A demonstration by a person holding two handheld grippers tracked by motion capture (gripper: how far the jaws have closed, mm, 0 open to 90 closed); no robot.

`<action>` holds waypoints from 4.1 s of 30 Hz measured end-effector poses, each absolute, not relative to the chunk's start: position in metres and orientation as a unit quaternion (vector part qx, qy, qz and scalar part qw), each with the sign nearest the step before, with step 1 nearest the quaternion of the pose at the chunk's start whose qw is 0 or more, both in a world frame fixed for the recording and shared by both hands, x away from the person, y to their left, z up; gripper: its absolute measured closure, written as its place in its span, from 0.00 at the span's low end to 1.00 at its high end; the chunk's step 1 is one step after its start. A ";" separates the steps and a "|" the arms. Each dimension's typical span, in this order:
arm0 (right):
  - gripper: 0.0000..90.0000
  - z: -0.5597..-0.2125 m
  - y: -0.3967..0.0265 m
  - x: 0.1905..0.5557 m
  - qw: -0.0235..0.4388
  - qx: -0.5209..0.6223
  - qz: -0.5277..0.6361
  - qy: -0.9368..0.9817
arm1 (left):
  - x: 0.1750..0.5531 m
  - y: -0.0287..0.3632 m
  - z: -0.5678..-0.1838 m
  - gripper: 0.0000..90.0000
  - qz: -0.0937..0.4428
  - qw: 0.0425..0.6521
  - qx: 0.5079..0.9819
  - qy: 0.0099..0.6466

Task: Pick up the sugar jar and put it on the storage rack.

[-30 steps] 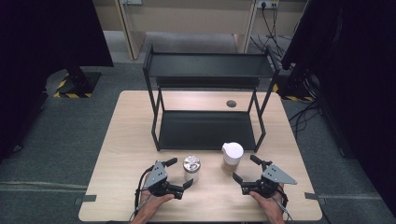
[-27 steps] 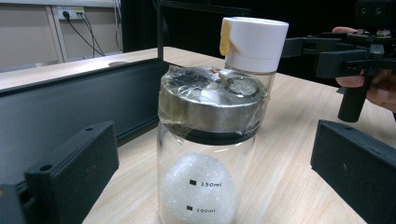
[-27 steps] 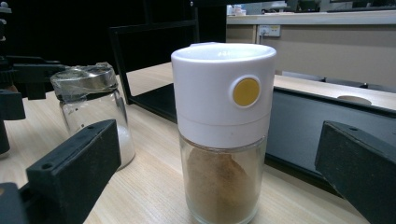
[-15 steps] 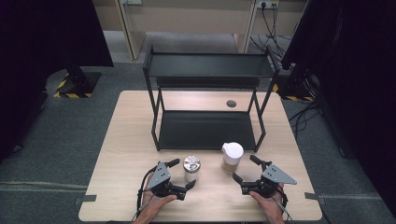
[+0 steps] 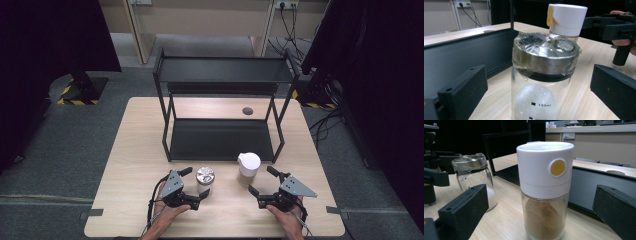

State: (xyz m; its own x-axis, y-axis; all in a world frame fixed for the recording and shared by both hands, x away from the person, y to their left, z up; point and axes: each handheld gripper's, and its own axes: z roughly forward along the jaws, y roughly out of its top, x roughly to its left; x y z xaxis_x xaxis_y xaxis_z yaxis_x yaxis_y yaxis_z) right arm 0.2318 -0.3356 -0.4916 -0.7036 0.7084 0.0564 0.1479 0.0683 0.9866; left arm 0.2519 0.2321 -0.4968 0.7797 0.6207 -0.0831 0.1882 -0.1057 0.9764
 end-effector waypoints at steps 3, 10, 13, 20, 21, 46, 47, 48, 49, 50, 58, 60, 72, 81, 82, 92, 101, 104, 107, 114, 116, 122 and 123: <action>0.01 -0.492 -0.336 0.232 0.229 0.310 0.609 0.693 | 0.253 0.230 -0.497 0.01 0.177 0.606 0.724 0.279; 0.01 -0.493 -0.335 0.233 0.226 0.309 0.609 0.695 | 0.258 0.223 -0.495 0.02 0.173 0.600 0.730 0.278; 0.01 -0.493 -0.335 0.232 0.226 0.310 0.610 0.694 | 0.259 0.220 -0.495 0.02 0.174 0.598 0.731 0.278; 0.01 -0.493 -0.336 0.233 0.224 0.311 0.611 0.693 | 0.265 0.217 -0.494 0.08 0.169 0.595 0.736 0.275; 0.01 -0.493 -0.336 0.233 0.224 0.311 0.611 0.693 | 0.265 0.216 -0.494 0.09 0.170 0.594 0.737 0.275; 0.01 -0.494 -0.337 0.233 0.220 0.312 0.614 0.691 | 0.266 0.213 -0.489 0.35 0.189 0.581 0.743 0.275; 0.01 -0.494 -0.337 0.233 0.220 0.312 0.614 0.691 | 0.267 0.214 -0.488 0.35 0.187 0.584 0.741 0.275; 0.01 -0.494 -0.337 0.233 0.220 0.312 0.614 0.690 | 0.268 0.216 -0.488 0.35 0.183 0.589 0.737 0.276; 0.01 -0.494 -0.337 0.233 0.220 0.312 0.614 0.690 | 0.268 0.217 -0.487 0.35 0.183 0.591 0.736 0.276; 0.01 -0.494 -0.337 0.233 0.220 0.312 0.615 0.690 | 0.267 0.217 -0.486 0.35 0.185 0.590 0.736 0.275; 0.01 -0.494 -0.337 0.233 0.220 0.312 0.615 0.690 | 0.269 0.220 -0.477 0.35 0.180 0.593 0.735 0.275; 0.01 -0.494 -0.337 0.233 0.221 0.312 0.615 0.690 | 0.270 0.220 -0.473 0.35 0.177 0.594 0.735 0.274; 0.01 -0.494 -0.336 0.233 0.220 0.314 0.616 0.689 | 0.274 0.223 -0.451 0.35 0.168 0.597 0.741 0.258; 0.01 -0.495 -0.335 0.234 0.218 0.312 0.616 0.690 | 0.282 0.226 -0.438 0.35 0.153 0.599 0.744 0.253; 0.01 -0.495 -0.335 0.234 0.217 0.312 0.616 0.690 | 0.283 0.225 -0.436 0.35 0.152 0.599 0.744 0.255; 0.01 -0.495 -0.335 0.234 0.217 0.311 0.615 0.691 | 0.286 0.224 -0.424 0.35 0.149 0.602 0.740 0.259; 0.01 -0.495 -0.335 0.234 0.217 0.311 0.616 0.691 | 0.291 0.226 -0.403 0.35 0.154 0.608 0.733 0.262; 0.01 -0.495 -0.335 0.234 0.217 0.311 0.616 0.690 | 0.293 0.225 -0.395 0.35 0.155 0.606 0.736 0.259; 0.01 -0.495 -0.335 0.234 0.217 0.312 0.616 0.690 | 0.295 0.224 -0.386 0.35 0.160 0.604 0.738 0.254; 0.01 -0.495 -0.335 0.234 0.216 0.312 0.617 0.690 | 0.306 0.223 -0.374 0.35 0.151 0.610 0.735 0.254; 0.01 -0.495 -0.335 0.234 0.216 0.312 0.617 0.689 | 0.308 0.223 -0.371 0.35 0.150 0.613 0.732 0.256; 0.01 -0.495 -0.336 0.234 0.216 0.313 0.618 0.689 | 0.312 0.222 -0.357 0.35 0.158 0.610 0.734 0.253; 0.01 -0.495 -0.336 0.234 0.215 0.313 0.617 0.689 | 0.314 0.221 -0.351 0.35 0.161 0.608 0.736 0.251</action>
State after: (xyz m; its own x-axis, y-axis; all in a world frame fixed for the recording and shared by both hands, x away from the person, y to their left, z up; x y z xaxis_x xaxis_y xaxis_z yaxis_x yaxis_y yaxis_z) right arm 0.2341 -0.3359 -0.4954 -0.7112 0.6972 0.0898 0.1651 0.0415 0.9854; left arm 0.3140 0.2213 -0.3505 0.8219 0.5654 -0.0691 0.1741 -0.1339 0.9756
